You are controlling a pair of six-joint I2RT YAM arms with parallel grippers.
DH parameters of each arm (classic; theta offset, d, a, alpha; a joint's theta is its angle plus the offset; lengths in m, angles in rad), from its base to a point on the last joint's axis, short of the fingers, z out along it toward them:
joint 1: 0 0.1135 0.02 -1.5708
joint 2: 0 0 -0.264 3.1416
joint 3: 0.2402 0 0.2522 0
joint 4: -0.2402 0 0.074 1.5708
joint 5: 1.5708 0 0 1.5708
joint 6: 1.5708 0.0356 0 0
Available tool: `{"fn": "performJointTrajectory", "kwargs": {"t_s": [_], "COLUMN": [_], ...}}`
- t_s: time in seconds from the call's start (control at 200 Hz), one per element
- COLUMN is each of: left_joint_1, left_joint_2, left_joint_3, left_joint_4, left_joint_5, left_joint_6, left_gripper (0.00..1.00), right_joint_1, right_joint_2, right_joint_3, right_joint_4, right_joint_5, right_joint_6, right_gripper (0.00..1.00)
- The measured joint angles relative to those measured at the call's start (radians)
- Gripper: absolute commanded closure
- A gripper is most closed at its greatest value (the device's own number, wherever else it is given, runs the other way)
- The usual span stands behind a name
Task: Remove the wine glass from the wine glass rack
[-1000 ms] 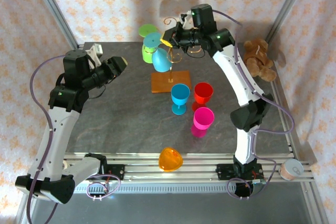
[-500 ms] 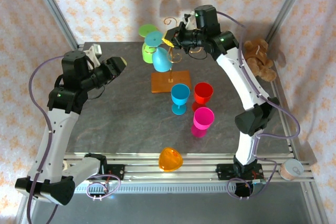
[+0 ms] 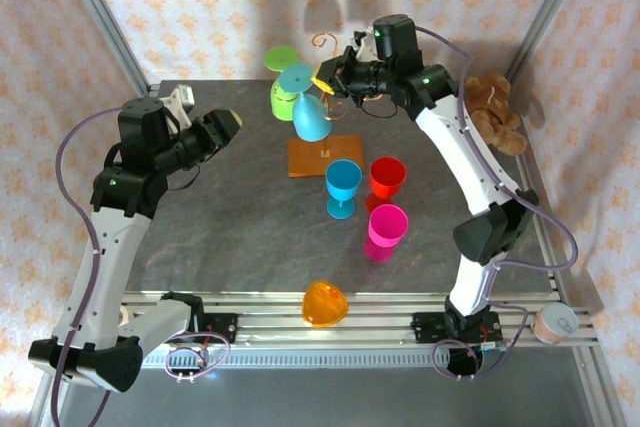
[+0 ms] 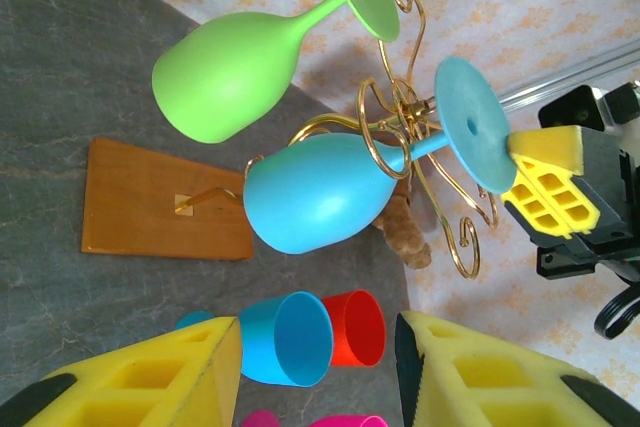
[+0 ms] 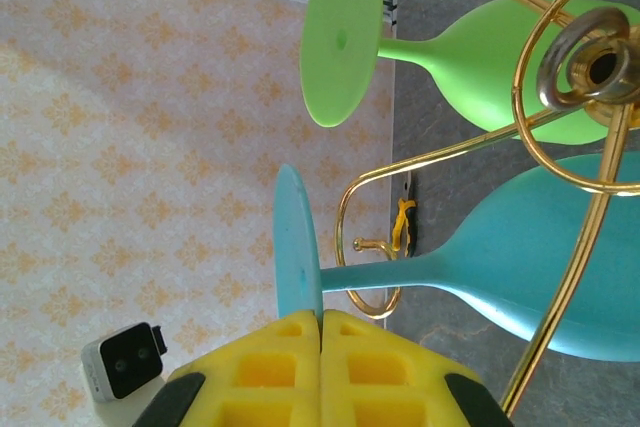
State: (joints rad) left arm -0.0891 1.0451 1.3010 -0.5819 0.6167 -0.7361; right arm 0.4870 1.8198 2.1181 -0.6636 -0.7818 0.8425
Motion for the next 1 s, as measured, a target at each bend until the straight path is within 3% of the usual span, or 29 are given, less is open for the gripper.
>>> {"fn": "performJointTrajectory", "kwargs": {"t_s": [0.996], "left_joint_1": [0.000], "left_joint_2": [-0.032], "left_joint_3": [-0.036], "left_joint_4": [0.019], "left_joint_5": [0.000], "left_joint_6": [-0.026], "left_gripper": [0.55], "right_joint_1": [0.011], "right_joint_2": [-0.106], "right_joint_3": [-0.119], "right_joint_4": [0.028], "right_joint_5": [-0.035], "right_joint_6": [0.003], "right_gripper": [1.00]}}
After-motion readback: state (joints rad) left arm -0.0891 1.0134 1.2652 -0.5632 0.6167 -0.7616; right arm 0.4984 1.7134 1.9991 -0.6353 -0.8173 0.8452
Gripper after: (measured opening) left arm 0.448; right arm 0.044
